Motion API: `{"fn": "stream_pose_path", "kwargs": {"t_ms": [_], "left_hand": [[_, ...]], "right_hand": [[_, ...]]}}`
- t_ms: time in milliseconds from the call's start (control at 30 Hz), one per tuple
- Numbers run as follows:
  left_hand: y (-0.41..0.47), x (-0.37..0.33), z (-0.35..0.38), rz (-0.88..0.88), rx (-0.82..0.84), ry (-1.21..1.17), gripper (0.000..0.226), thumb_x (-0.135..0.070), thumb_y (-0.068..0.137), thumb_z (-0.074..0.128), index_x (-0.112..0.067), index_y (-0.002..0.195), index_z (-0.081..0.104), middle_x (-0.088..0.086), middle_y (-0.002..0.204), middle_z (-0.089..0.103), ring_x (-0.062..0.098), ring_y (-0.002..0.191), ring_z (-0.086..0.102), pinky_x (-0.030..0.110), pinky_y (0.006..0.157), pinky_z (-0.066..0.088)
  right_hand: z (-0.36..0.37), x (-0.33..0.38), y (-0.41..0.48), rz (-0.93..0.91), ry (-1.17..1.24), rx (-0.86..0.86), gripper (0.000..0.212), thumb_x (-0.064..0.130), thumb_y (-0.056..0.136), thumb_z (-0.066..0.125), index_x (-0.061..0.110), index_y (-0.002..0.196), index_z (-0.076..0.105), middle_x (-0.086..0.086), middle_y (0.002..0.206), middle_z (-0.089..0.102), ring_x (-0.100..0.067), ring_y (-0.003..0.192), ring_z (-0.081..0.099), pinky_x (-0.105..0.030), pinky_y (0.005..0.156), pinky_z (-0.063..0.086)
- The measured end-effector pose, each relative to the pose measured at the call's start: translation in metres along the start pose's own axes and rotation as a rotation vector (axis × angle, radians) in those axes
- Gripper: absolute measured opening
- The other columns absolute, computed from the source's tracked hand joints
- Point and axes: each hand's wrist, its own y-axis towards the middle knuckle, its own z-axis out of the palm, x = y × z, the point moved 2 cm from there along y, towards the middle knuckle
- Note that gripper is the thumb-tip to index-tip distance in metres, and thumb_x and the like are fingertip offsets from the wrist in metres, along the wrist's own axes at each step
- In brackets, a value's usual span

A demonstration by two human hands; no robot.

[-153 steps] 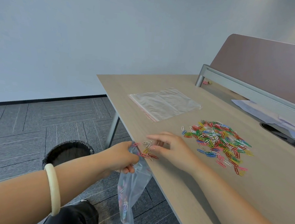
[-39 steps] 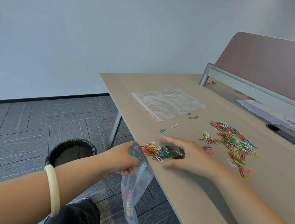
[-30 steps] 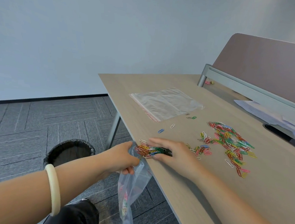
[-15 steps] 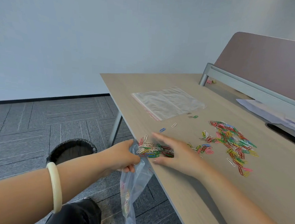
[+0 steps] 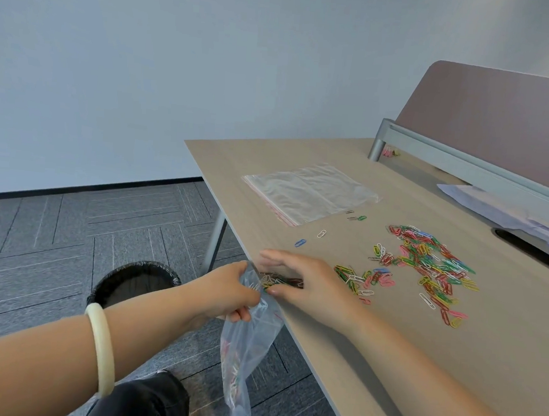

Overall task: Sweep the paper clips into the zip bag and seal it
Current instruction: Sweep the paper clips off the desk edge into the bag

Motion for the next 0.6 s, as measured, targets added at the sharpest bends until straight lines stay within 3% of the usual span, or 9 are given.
{"fn": "stream_pose_path", "kwargs": {"t_ms": [133,267,367,467,600], "left_hand": [[-0.002,0.001,0.001,-0.002,0.001,-0.008,0.073,0.0,0.084,0.048,-0.02,0.148,0.019,0.003,0.05,0.058,0.003,0.032,0.048,0.015,0.041,0.041],[-0.003,0.002,0.0,-0.002,0.017,0.002,0.071,-0.001,0.084,0.048,-0.021,0.148,0.023,0.001,0.047,0.058,0.004,0.033,0.046,0.014,0.04,0.04],[-0.004,0.002,0.002,-0.003,0.024,0.007,0.07,-0.002,0.084,0.049,-0.022,0.147,0.025,0.003,0.049,0.058,0.004,0.032,0.044,0.014,0.04,0.039],[-0.007,0.0,0.005,0.004,0.03,-0.004,0.067,-0.002,0.085,0.049,-0.023,0.145,0.027,0.003,0.049,0.058,0.003,0.031,0.044,0.014,0.04,0.04],[-0.007,0.002,0.004,-0.002,0.017,-0.014,0.069,-0.003,0.085,0.049,-0.024,0.146,0.024,0.004,0.051,0.058,0.005,0.033,0.044,0.015,0.042,0.04]], "right_hand": [[-0.049,-0.019,-0.018,0.098,-0.222,-0.066,0.066,0.044,0.075,0.069,0.03,0.135,0.043,0.015,0.14,0.04,0.007,0.126,0.032,-0.01,0.106,0.023],[-0.062,-0.053,-0.049,0.365,-0.477,-0.037,0.097,0.08,0.064,0.035,0.031,0.146,0.016,0.005,0.158,0.006,-0.012,0.145,0.002,-0.036,0.118,0.006],[-0.044,-0.059,-0.05,0.342,-0.577,0.024,0.119,0.096,0.05,0.013,0.028,0.147,0.009,0.002,0.159,0.0,-0.013,0.145,-0.006,-0.031,0.115,-0.004],[-0.03,-0.05,-0.038,0.283,-0.489,-0.001,0.107,0.087,0.061,0.023,0.026,0.147,0.013,0.004,0.158,0.002,-0.01,0.145,-0.004,-0.024,0.113,-0.004],[-0.015,-0.041,-0.026,0.168,-0.401,0.018,0.072,0.054,0.088,0.045,0.022,0.147,0.02,0.005,0.157,0.011,-0.006,0.144,0.004,-0.022,0.116,0.003]]}}
